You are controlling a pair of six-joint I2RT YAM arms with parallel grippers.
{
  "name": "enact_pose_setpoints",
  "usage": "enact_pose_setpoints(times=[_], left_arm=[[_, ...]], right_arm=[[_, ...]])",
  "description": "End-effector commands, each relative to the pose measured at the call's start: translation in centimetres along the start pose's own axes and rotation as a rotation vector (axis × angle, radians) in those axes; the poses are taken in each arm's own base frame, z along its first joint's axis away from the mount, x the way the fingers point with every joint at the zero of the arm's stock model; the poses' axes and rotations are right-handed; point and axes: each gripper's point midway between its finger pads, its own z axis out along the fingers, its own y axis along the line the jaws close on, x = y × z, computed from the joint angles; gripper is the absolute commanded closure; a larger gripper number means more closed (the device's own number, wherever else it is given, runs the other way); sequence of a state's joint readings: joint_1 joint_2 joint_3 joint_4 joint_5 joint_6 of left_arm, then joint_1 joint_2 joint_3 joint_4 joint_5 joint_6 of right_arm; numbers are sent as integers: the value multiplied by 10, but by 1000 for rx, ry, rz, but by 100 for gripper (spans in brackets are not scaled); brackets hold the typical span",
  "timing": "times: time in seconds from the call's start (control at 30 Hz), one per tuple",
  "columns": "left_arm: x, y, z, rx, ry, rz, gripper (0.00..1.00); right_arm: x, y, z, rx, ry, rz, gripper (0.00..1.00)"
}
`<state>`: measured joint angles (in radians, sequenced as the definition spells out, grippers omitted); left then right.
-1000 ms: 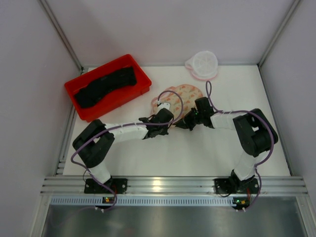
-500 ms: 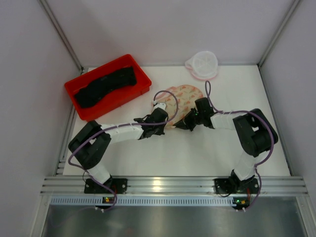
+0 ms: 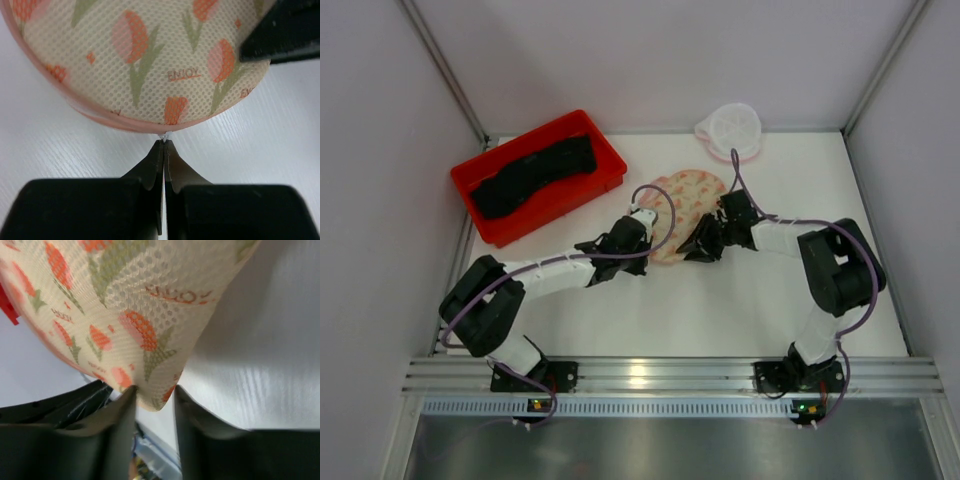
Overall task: Place the bra in the laundry bag and zip it closed
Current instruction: Zip the zipper on the laundry bag.
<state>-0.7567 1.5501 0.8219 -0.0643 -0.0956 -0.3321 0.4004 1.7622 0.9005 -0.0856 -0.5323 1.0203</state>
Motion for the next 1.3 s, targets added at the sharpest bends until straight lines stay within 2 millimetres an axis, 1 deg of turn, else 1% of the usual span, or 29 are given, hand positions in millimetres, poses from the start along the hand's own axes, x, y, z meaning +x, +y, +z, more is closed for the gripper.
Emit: enact_pose_setpoints(times=[0.0, 0.03, 0.07, 0.13, 0.17, 0.2, 0.27, 0.3, 0.33, 0.4, 0.53, 0.57, 0.63, 0.67, 0.7, 0.73, 0.77, 0.83, 0.87, 0.9, 0.93, 0.97, 1.07, 1.13, 1.17, 1.2, 1.23, 1.27], left_arm=[[-15, -13, -13, 102, -53, 42, 100], [-14, -21, -15, 142, -47, 31, 100], [-13, -27, -17, 177, -37, 23, 100], [-17, -35, -19, 210, -41, -21, 100], [-19, -37, -20, 212, -45, -38, 100], [-22, -40, -19, 217, -45, -70, 100], [-24, -41, -17, 215, -43, -99, 100], [-27, -43, -16, 216, -40, -125, 100], [-35, -48, -15, 234, -67, -138, 100], [-41, -54, -12, 253, -68, -175, 100], [-48, -60, -8, 265, -67, -216, 100], [-50, -62, -7, 275, -70, -221, 100], [-52, -67, -7, 289, -71, -217, 100], [-51, -69, -7, 292, -70, -209, 100], [-50, -71, -8, 296, -68, -203, 100], [-49, -70, -8, 293, -69, -203, 100], [-48, -69, -8, 286, -66, -199, 100], [-40, -63, -12, 262, -40, -192, 100], [-39, -61, -12, 256, -43, -180, 100], [-32, -57, -16, 239, -19, -173, 100], [-31, -55, -18, 234, -18, -168, 100], [-29, -53, -19, 228, -17, -161, 100], [-28, -44, -22, 201, -22, -155, 100], [-27, -35, -20, 177, -17, -162, 100], [-29, -29, -19, 165, -18, -166, 100], [-28, -26, -17, 160, -12, -167, 100], [-28, -22, -16, 154, -13, -168, 100], [-30, -17, -15, 145, -16, -166, 100]], right_arm=[[-24, 20, -21, -56, -60, -196, 54], [-25, 23, -24, -66, -63, -208, 47], [-24, 27, -28, -79, -62, -227, 31], [-18, 30, -33, -97, -39, -242, 22], [-14, 30, -35, -105, -28, -231, 21], [-7, 24, -35, -103, -6, -190, 22], [0, 26, -39, -146, -5, -157, 23], [9, 16, -36, -139, 13, -73, 23], [9, 20, -36, -172, 2, -65, 24], [17, 15, -33, -168, 18, -10, 25], [23, 8, -26, -139, 44, 10, 25], [22, 7, -22, -136, 47, 13, 29], [17, 8, -18, -140, 47, 11, 34], [16, 9, -16, -141, 48, 3, 42], [13, 15, -15, -152, 47, -19, 48], [11, 16, -14, -152, 53, -37, 53], [10, 11, -10, -137, 63, -64, 62], [6, 15, -11, -136, 67, -99, 74], [3, 16, -11, -141, 60, -130, 85], [3, 16, -12, -142, 62, -140, 92], [5, 13, -13, -133, 78, -139, 97], [5, 13, -13, -134, 82, -157, 100], [4, 9, -16, -133, 97, -182, 100], [0, 9, -19, -134, 100, -211, 100], [2, 3, -20, -113, 115, -237, 100], [-2, 7, -21, -115, 110, -265, 100], [-2, 6, -22, -104, 115, -288, 100], [-1, 1, -23, -84, 126, -326, 100]])
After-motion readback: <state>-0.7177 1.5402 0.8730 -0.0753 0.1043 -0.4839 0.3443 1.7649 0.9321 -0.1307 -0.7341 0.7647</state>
